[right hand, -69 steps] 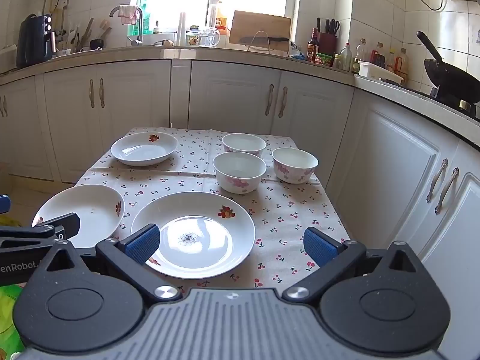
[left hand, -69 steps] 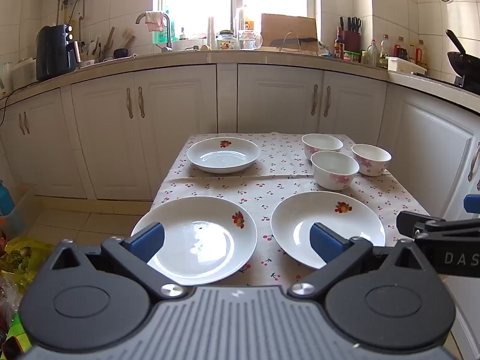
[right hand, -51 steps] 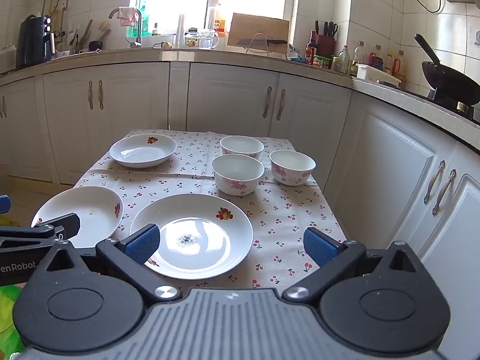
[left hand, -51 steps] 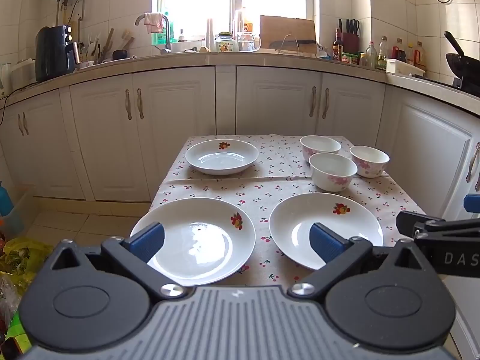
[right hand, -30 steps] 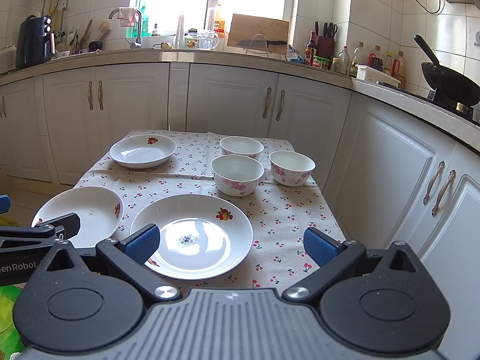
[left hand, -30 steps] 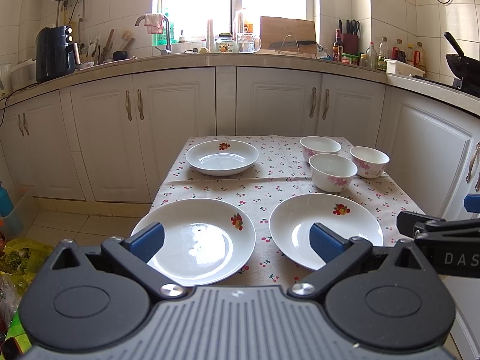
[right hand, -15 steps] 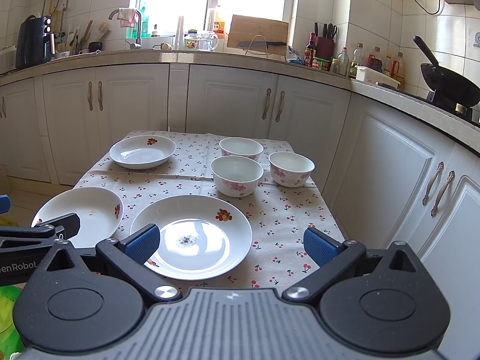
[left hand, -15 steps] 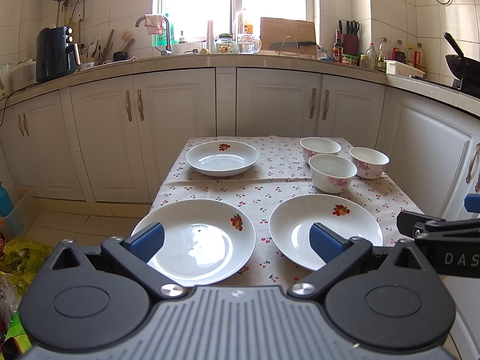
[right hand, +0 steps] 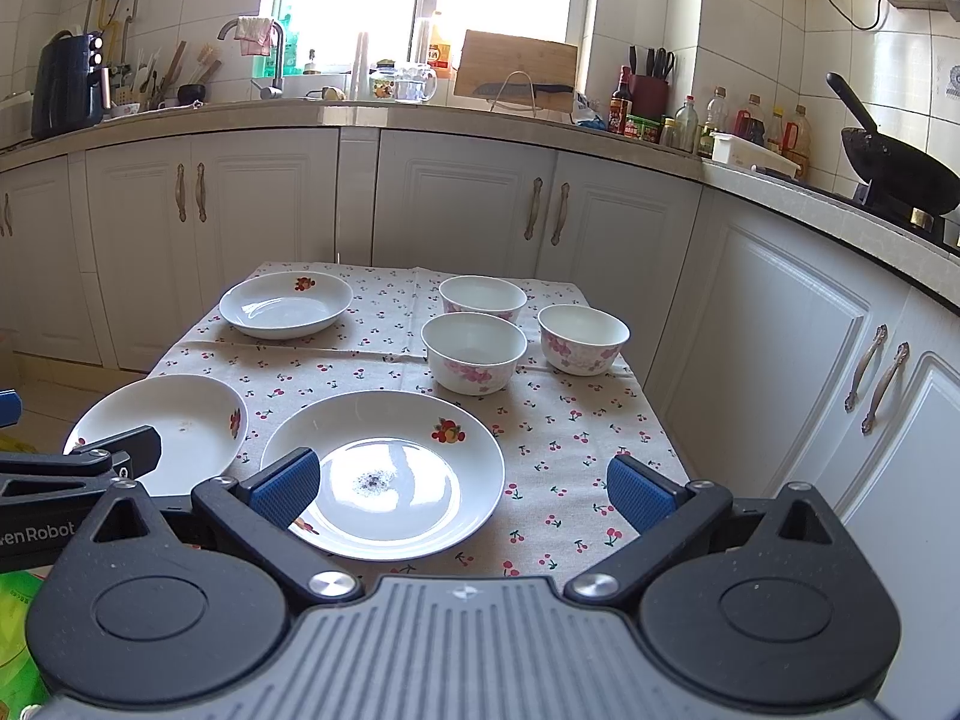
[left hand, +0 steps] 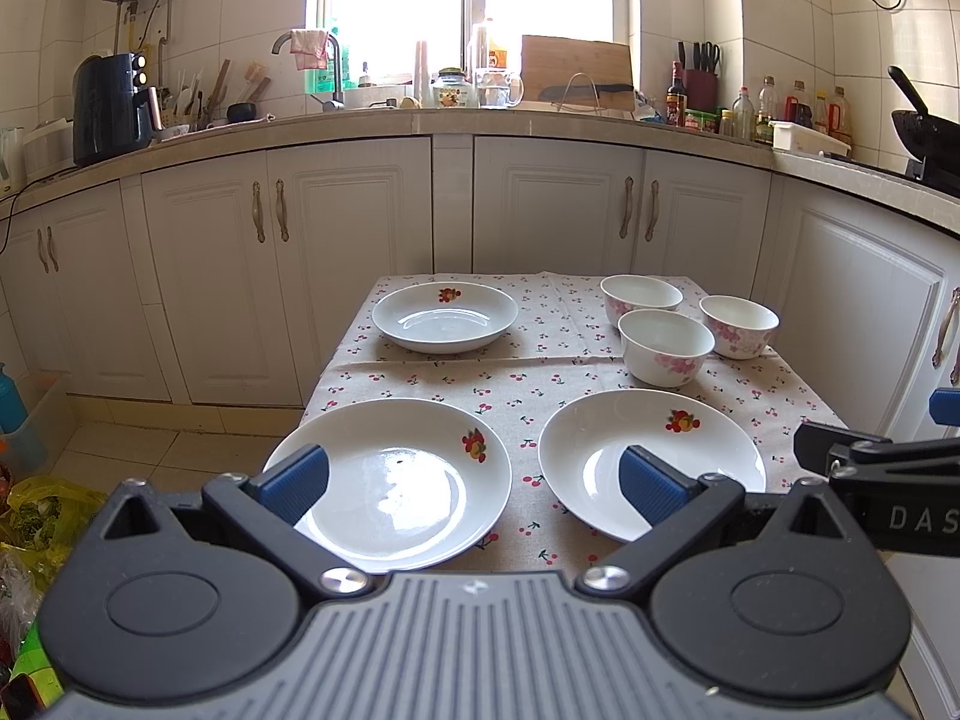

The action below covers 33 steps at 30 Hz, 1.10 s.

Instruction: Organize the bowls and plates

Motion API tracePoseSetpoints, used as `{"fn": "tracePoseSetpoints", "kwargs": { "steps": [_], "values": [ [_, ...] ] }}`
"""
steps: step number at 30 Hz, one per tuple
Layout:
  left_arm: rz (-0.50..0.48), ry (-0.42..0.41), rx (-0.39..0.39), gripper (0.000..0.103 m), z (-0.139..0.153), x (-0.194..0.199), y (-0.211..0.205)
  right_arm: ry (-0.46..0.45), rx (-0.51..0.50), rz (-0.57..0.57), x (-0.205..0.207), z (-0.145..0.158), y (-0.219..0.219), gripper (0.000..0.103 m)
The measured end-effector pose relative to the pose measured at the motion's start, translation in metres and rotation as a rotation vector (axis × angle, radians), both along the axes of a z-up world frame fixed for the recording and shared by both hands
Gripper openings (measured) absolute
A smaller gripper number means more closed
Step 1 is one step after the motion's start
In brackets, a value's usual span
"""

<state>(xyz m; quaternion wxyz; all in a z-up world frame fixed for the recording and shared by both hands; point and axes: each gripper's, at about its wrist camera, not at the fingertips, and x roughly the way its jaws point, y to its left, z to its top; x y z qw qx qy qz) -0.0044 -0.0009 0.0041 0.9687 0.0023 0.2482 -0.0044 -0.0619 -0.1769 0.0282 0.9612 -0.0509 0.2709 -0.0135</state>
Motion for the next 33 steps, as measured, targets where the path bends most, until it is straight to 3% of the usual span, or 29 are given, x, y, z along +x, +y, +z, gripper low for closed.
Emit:
{"fn": "tracePoseSetpoints", "kwargs": {
  "steps": [33],
  "values": [
    [-0.002, 0.02, -0.001, 0.102, -0.003, 0.012, 0.006, 0.025, -0.012, 0.032, 0.016, -0.003, 0.005, 0.103]
  ]
}}
